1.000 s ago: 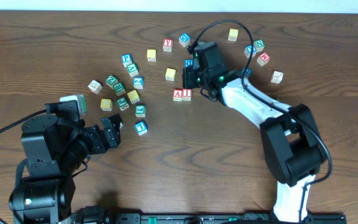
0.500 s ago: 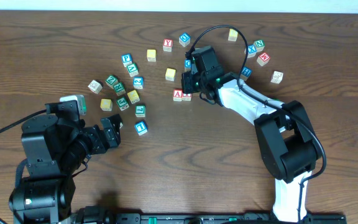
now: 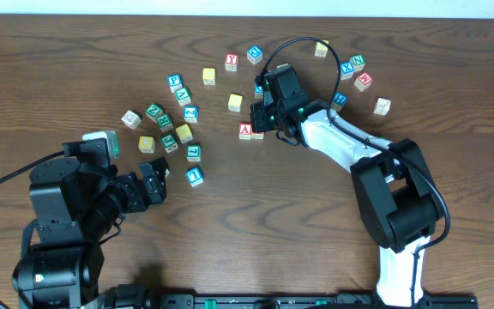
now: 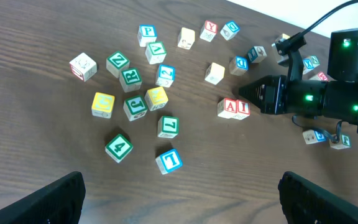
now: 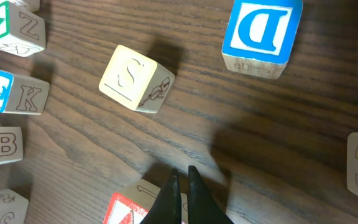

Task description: Spell out AI2

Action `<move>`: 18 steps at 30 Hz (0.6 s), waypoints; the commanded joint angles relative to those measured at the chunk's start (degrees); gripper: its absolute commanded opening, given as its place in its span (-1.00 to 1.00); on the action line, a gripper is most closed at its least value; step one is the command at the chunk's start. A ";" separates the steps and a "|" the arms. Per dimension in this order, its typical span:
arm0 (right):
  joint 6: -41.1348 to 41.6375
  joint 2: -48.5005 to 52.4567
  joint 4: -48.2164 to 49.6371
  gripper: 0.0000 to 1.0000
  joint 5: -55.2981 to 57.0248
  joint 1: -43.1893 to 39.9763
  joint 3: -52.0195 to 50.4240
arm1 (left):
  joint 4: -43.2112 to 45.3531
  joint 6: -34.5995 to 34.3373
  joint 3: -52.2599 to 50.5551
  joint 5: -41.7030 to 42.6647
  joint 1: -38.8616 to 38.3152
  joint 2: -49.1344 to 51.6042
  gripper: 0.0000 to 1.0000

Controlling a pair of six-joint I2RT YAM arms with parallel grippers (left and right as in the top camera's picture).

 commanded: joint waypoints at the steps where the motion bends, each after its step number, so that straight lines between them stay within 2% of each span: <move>1: -1.09 0.42 -0.33 -0.98 -0.72 0.59 0.48 | -0.15 1.16 0.79 -0.57 -0.07 -0.04 0.96; 18: -1.51 0.42 -2.40 -0.98 -1.03 1.11 0.48 | -0.15 1.18 0.79 -0.57 -0.07 -0.04 0.96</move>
